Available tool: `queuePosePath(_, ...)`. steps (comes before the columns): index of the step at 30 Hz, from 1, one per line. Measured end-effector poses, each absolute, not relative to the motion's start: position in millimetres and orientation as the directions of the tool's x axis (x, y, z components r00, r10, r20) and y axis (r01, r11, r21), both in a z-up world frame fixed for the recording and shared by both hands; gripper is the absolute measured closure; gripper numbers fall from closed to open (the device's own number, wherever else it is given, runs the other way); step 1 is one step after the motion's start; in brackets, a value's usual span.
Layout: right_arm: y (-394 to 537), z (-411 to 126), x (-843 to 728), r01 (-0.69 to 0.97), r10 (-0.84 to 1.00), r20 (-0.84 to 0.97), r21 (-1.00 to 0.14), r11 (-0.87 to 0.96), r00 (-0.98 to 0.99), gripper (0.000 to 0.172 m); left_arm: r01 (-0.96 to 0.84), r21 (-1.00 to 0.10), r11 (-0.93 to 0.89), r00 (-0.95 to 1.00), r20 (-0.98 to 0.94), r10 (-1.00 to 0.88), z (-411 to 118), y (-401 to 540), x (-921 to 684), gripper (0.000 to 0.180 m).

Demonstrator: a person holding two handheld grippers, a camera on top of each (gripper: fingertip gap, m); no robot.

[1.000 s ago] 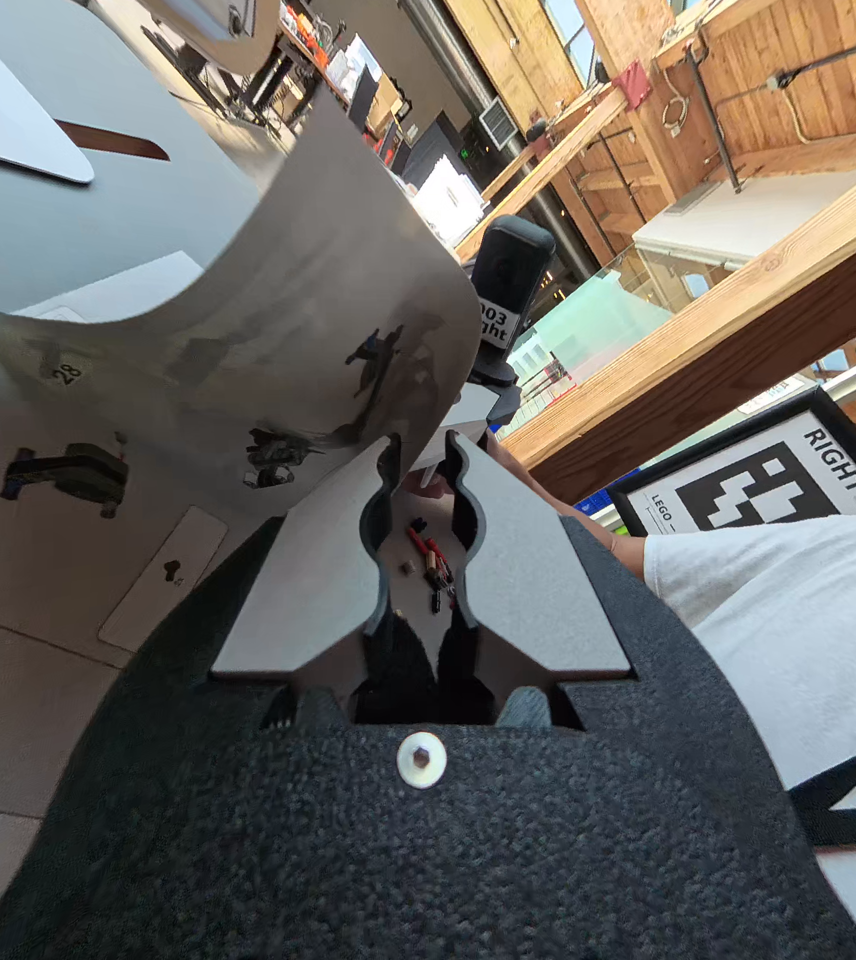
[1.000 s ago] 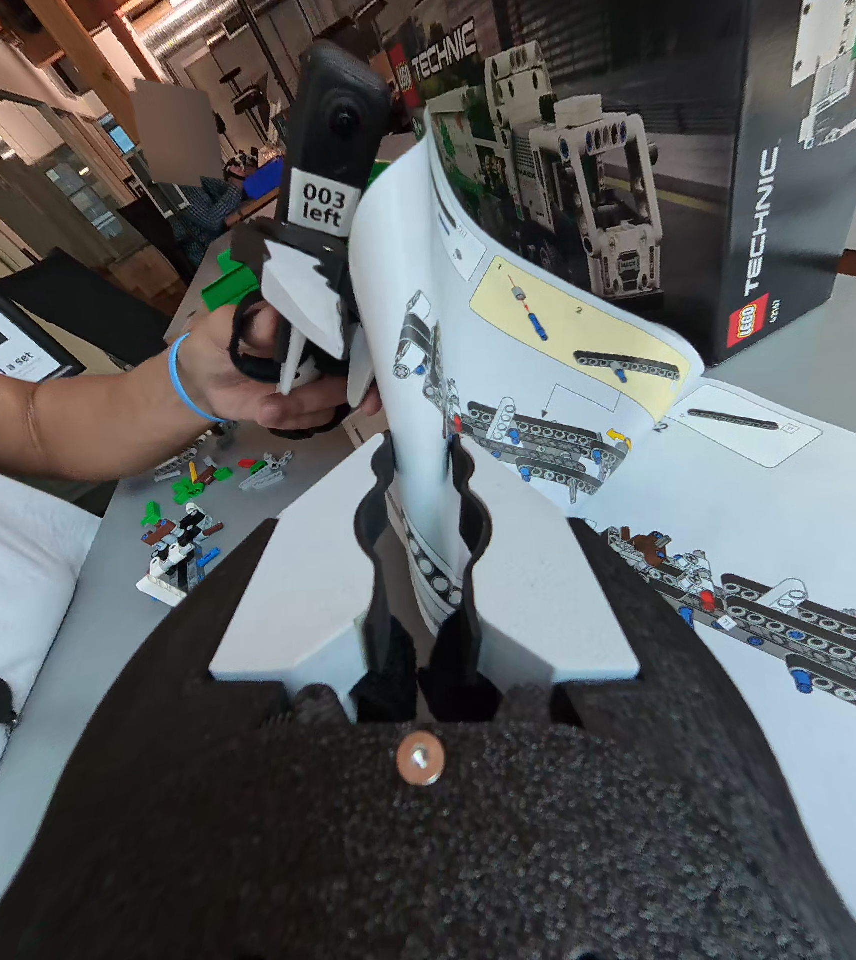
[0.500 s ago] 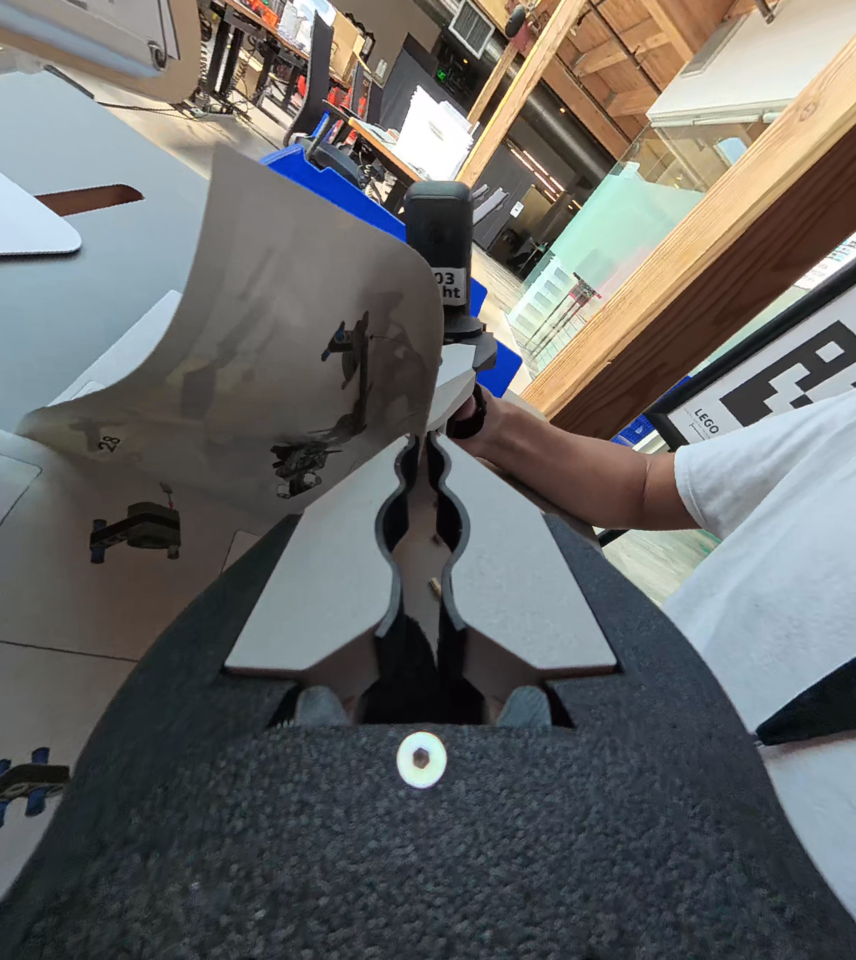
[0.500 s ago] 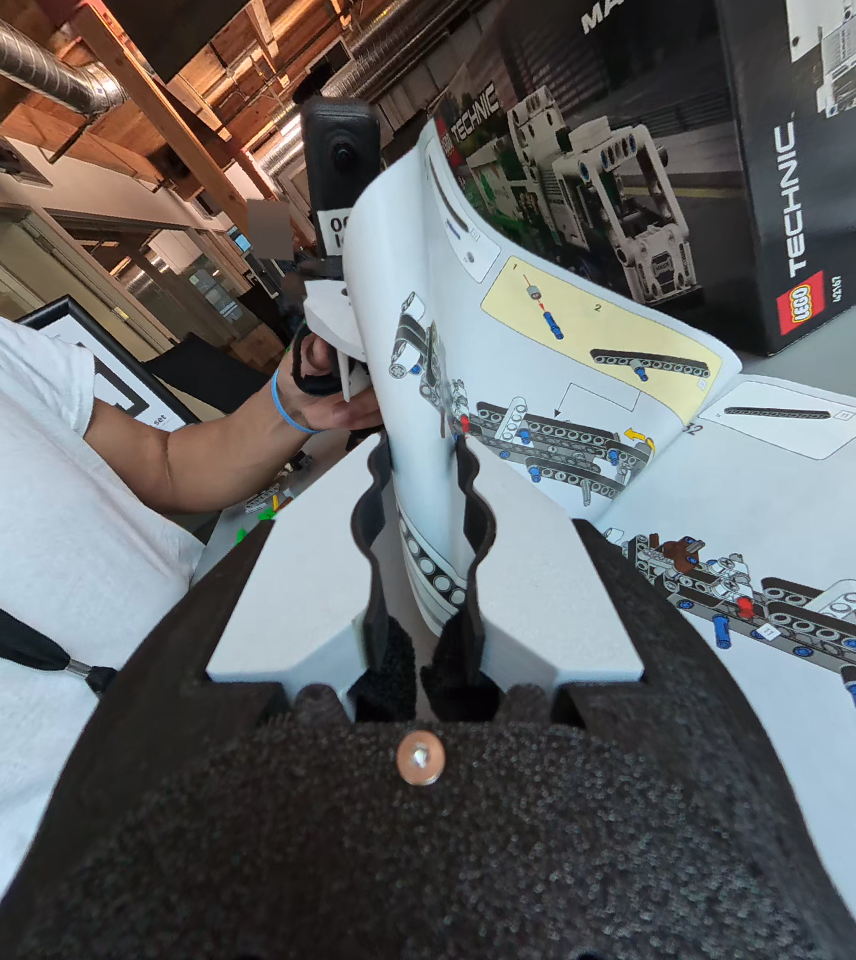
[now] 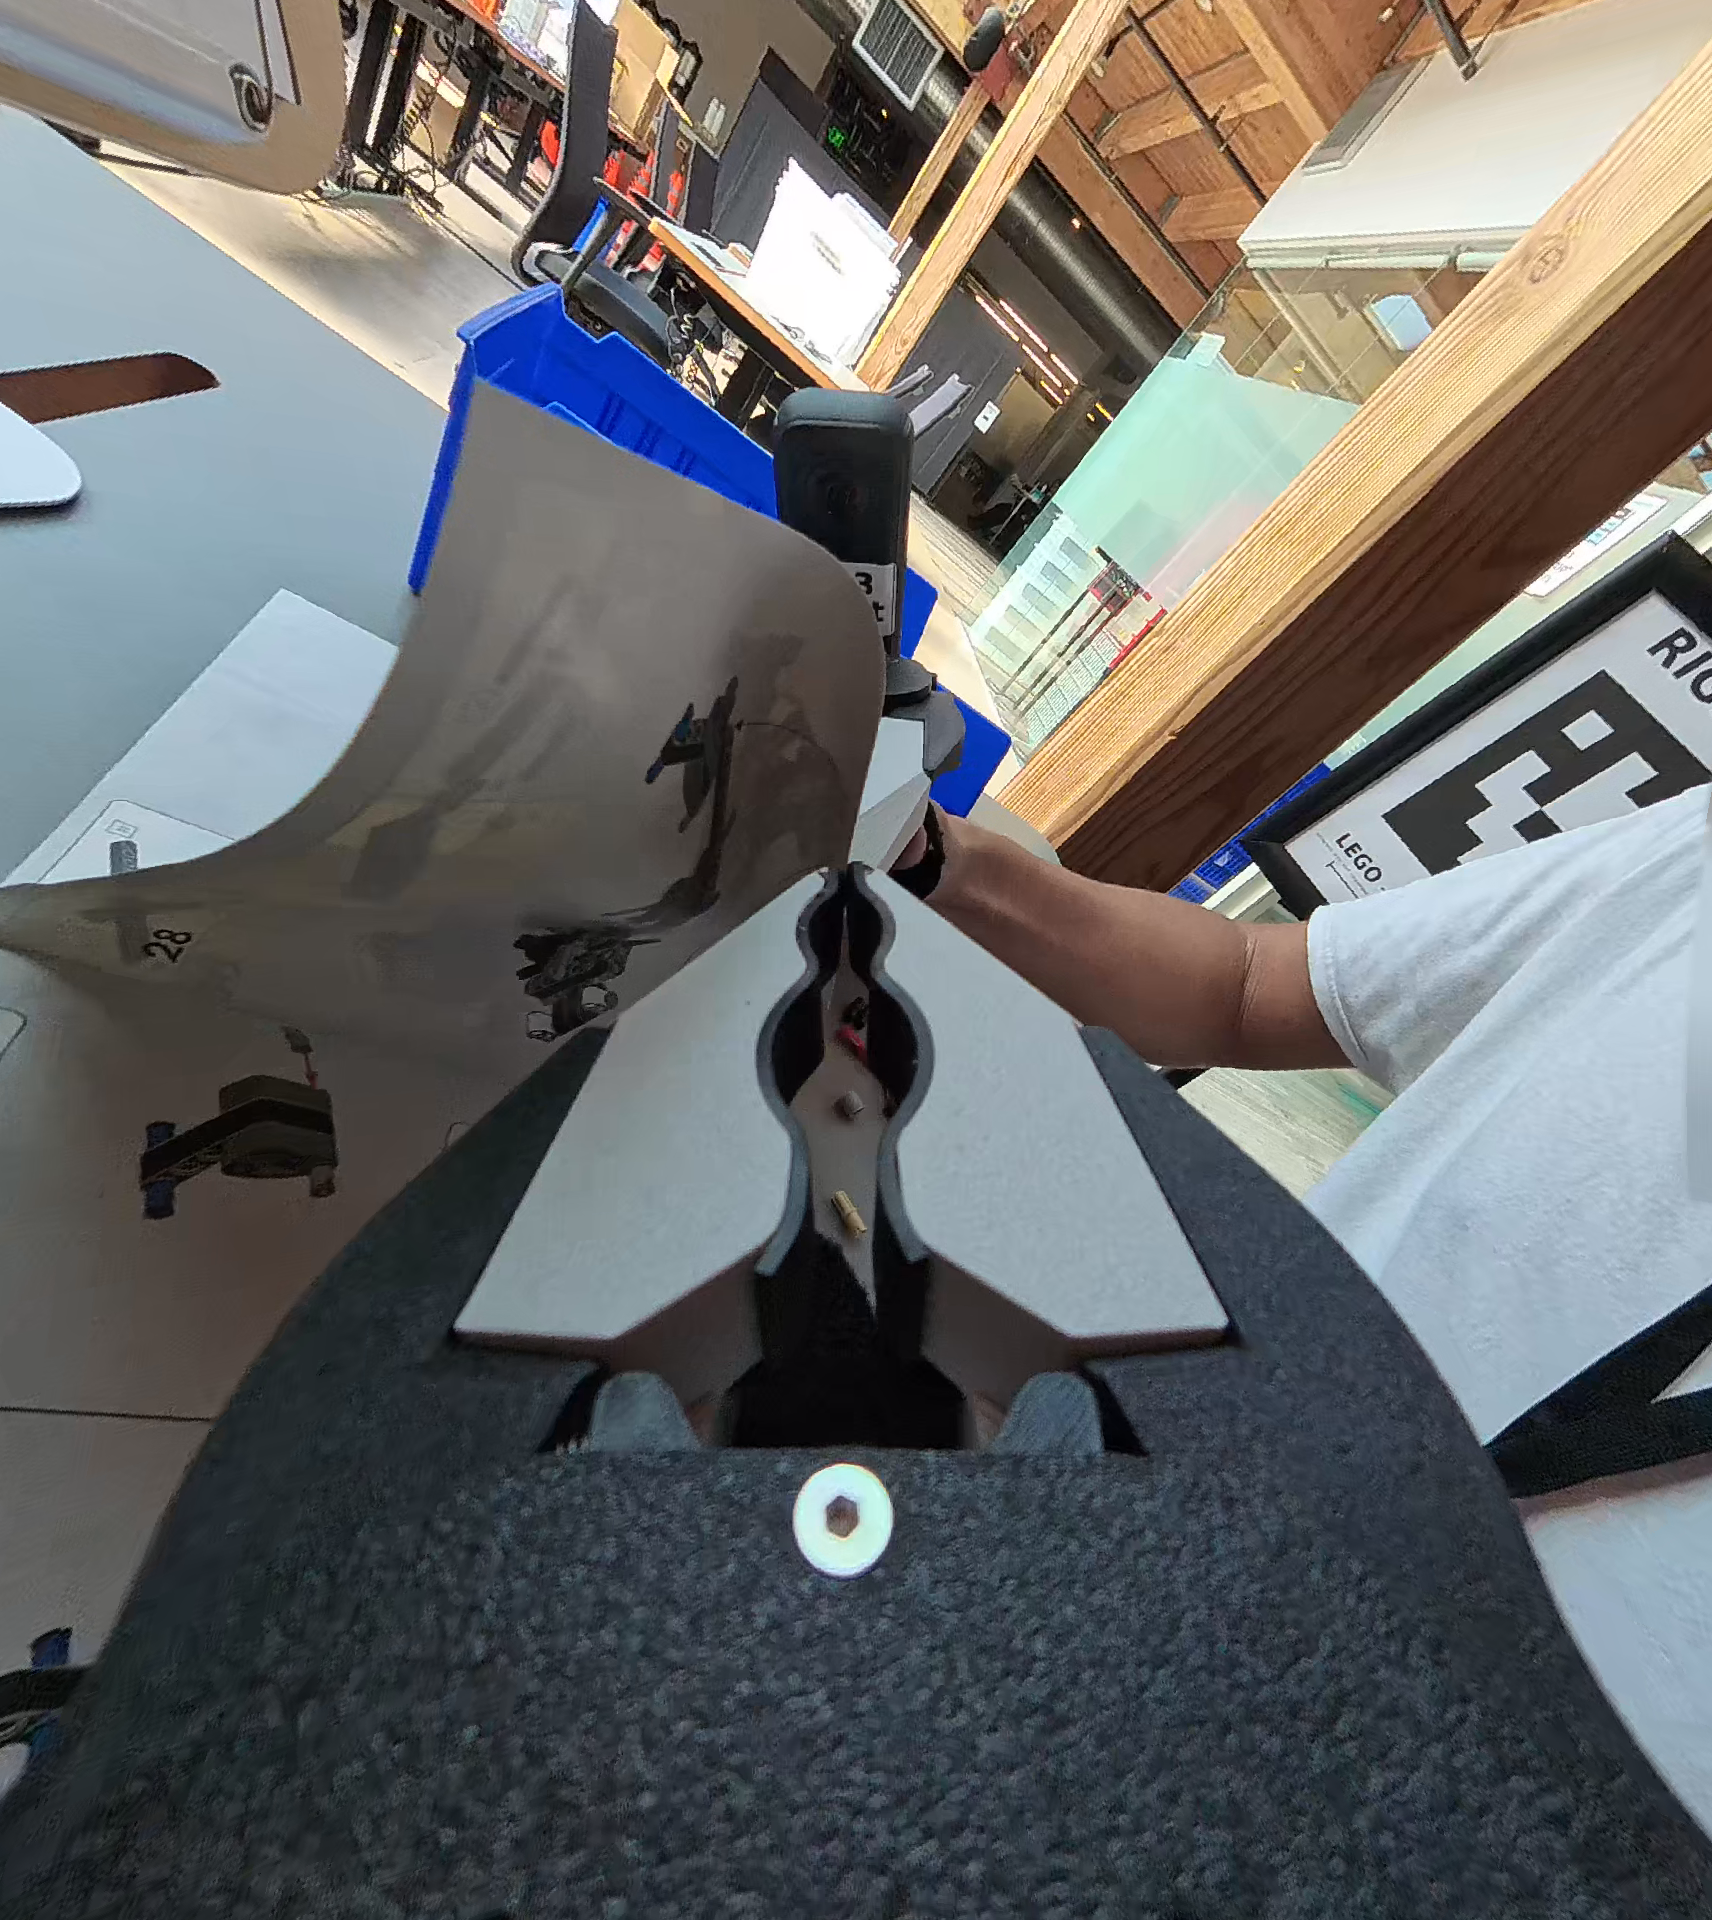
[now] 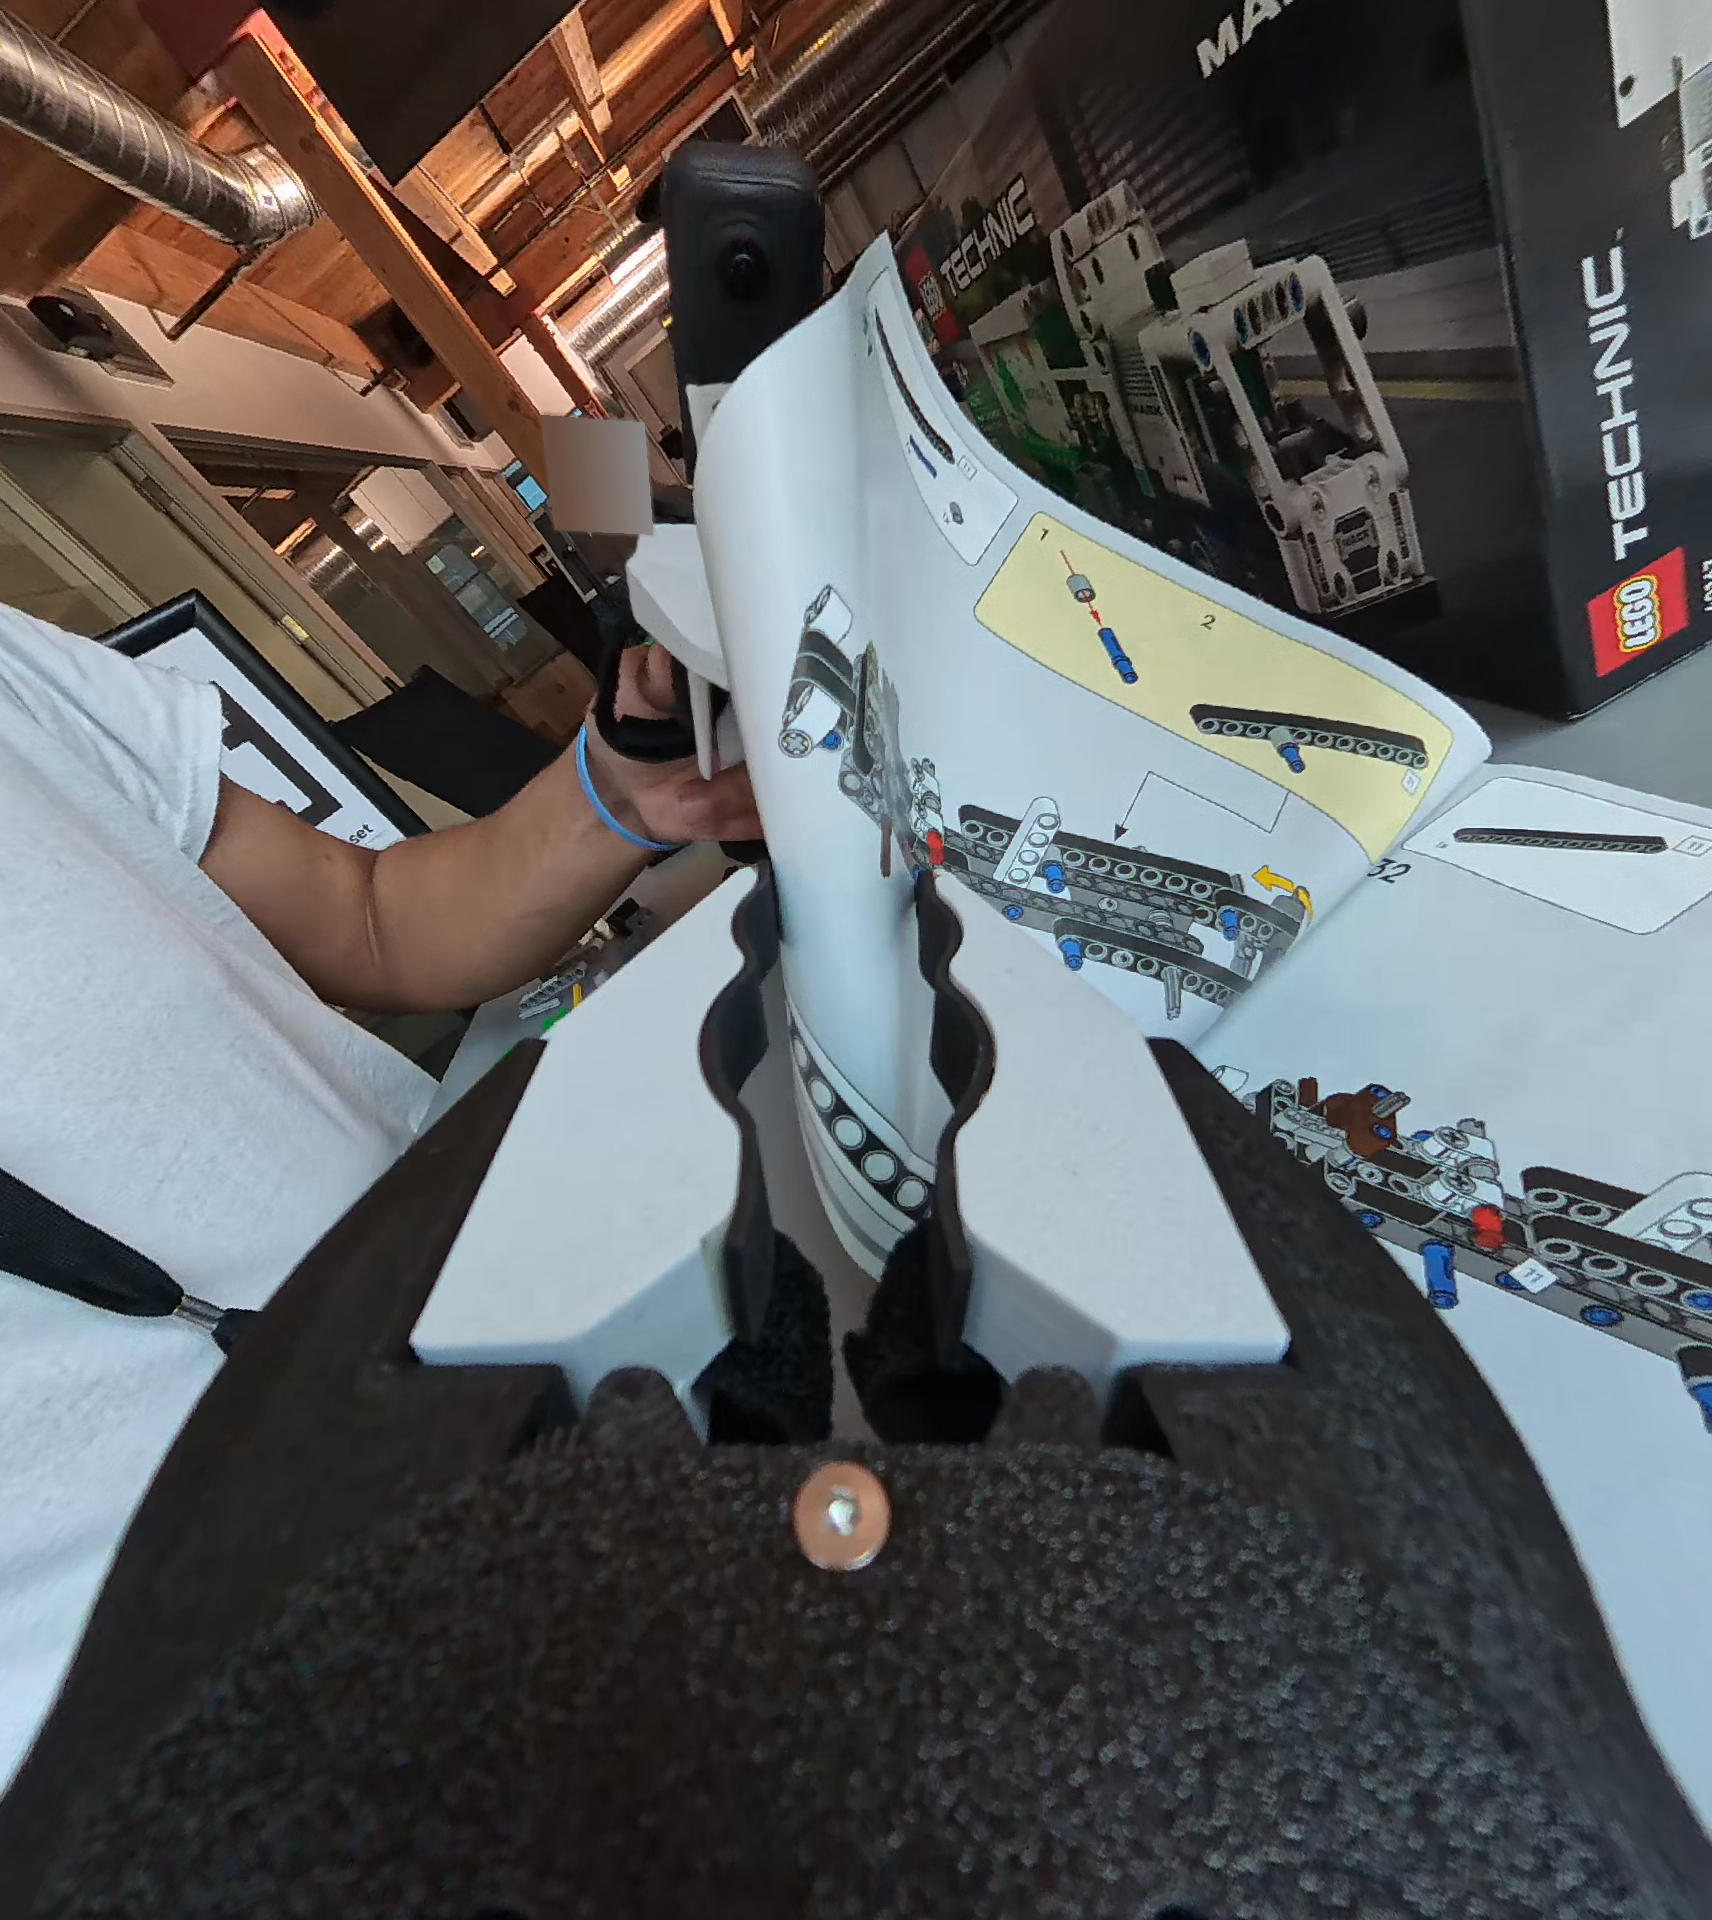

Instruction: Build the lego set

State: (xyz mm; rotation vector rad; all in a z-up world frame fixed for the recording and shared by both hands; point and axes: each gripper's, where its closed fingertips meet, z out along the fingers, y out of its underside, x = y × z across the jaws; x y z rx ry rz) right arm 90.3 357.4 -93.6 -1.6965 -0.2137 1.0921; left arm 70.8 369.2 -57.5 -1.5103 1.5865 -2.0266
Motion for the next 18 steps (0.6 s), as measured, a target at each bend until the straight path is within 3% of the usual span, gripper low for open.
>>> queuePosePath(11,355.9,-91.6,88.6,-0.366,0.621,-0.565,-0.825,-0.430,0.543,0.141,-0.445,-0.733,-0.515,-0.543,0.678,-0.495,-47.3,359.1,63.2,0.180)
queuePosePath(15,352.9,-79.5,90.7,-0.385,0.629,-0.543,-0.840,-0.384,0.557,0.118,-0.425,-0.695,-0.580,-0.532,0.710,-0.461,-42.6,364.1,68.4,0.180)
queuePosePath(18,348.6,-58.7,96.9,-0.386,0.628,-0.493,-0.869,-0.311,0.603,0.115,-0.421,-0.661,-0.621,-0.533,0.734,-0.420,-40.8,362.2,72.4,0.180)
